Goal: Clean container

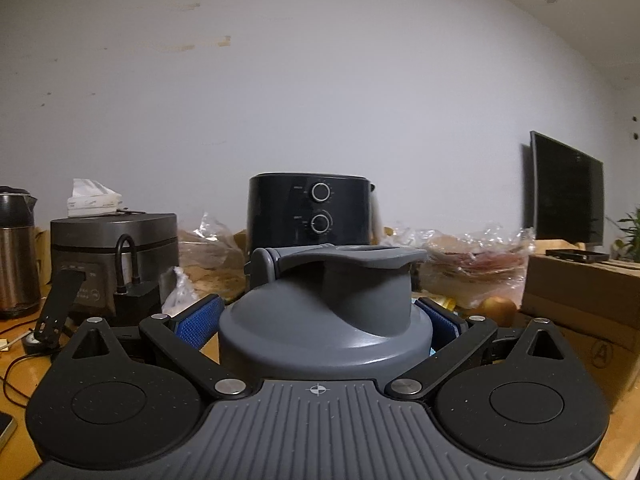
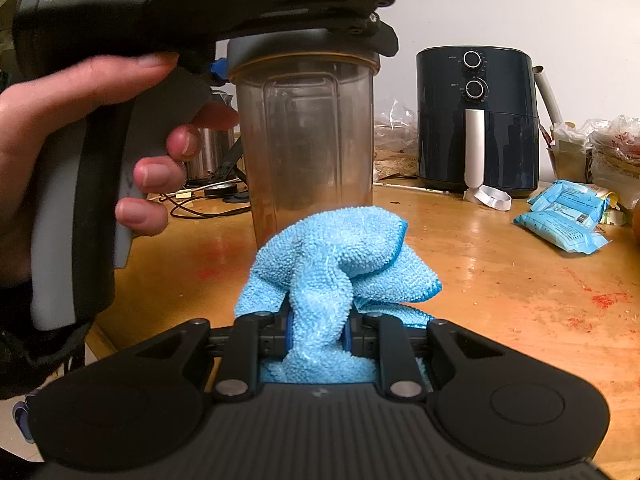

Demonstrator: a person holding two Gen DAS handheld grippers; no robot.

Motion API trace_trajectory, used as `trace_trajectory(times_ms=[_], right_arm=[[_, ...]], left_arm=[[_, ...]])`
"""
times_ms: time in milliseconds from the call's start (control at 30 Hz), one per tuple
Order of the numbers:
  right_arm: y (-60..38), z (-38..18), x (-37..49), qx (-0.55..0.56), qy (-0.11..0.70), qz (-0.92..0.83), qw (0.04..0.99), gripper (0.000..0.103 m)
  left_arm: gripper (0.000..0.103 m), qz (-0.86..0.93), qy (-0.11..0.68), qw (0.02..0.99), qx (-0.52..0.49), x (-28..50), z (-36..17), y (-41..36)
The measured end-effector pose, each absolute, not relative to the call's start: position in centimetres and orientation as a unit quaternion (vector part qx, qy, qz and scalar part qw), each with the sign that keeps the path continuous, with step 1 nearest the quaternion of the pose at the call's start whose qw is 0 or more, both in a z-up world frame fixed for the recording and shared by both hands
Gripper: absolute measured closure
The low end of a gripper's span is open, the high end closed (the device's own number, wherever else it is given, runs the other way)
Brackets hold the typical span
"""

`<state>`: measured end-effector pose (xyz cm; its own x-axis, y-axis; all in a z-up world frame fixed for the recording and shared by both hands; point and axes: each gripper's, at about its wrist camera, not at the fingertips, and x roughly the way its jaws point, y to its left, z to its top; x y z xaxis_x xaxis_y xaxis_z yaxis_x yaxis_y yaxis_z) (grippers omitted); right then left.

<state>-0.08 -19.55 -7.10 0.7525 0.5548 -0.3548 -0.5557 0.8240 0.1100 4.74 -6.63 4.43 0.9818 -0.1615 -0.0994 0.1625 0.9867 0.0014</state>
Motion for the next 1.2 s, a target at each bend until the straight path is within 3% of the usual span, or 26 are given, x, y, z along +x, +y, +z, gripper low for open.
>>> trace_trajectory(times_ms=[1033, 1200], right_arm=[[-19.4, -7.1, -0.1, 0.001, 0.190, 0.296, 0.936, 0.086], [-19.4, -7.1, 0.0, 0.001, 0.190, 0.295, 0.936, 0.086]], left_arm=[[0.000, -0.016, 0.043, 0.999, 0.003, 4.3, 4.4, -8.6], [0.008, -0.014, 0.044, 0.999, 0.005, 4.3, 4.4, -8.7]])
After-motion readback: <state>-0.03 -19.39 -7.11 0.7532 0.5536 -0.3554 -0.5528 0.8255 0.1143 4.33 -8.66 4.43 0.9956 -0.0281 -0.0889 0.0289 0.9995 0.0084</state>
